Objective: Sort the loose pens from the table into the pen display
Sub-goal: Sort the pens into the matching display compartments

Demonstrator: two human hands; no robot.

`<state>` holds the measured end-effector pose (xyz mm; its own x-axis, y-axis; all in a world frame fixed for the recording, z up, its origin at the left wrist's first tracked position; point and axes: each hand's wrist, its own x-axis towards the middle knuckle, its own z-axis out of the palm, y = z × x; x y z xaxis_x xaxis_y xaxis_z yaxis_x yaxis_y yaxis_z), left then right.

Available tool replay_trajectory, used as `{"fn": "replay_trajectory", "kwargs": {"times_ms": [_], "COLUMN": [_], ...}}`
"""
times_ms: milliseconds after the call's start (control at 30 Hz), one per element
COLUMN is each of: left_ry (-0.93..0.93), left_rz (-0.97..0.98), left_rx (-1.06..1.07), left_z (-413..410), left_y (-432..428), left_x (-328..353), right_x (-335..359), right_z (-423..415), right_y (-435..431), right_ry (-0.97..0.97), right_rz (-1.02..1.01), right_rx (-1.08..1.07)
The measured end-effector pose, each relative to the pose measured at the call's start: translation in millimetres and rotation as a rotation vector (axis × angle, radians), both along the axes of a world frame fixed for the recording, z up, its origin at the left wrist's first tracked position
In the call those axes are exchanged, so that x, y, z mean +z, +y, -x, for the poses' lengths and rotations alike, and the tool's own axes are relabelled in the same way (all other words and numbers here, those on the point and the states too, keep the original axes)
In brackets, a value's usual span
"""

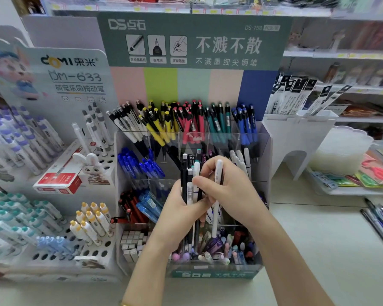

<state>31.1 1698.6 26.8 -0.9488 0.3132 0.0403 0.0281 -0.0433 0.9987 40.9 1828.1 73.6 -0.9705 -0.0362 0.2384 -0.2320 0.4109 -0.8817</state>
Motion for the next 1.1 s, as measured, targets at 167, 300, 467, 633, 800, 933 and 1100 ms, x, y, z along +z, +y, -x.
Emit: {"fn": "replay_trajectory", "kwargs": {"times_ms": [167,300,467,633,800,933,1100], "left_ry": [-0.051,-0.070,-0.113,-0.269,-0.164,-0.116,0.077], "left_rz": [-0.075,-0.222,-0.312,-0.436,-0.367,-0.326,-0.216], "left_rx": [-0.111,-0.244,-0.351,-0.147,-0.008,-0.086,-0.207], "left_z": [1.7,-0.1,3.9,5.2,13.8,10.7,3.6], "left_y": [-3.6,-7.1,-16.3,-13.3,-26.4,-26.4,-26.5], "left_x": [0.0,0.7,-3.2,0.7,-5.1,-7.9,-8.3], "right_x": [1.0,-1.9,-4.6,-9.5,-2.3,-16.4,-45.1], "right_z": [-1.1,1.3,3.6,3.9,-7.0,-9.3,-8.1], "right_y": [5.9,8.7,13.5,18.7,39.7,32.2,17.3], "right_ry": [0.074,0.072,0.057,0.046,0.224,0.285,0.072], "right_rz": [-0.011,0.036,0.061,0.152,0.243,-0.299,-0.619], "right_rx": [0.090,0.159,0.190,0.084,-0.239,-0.309,-0.352]}}
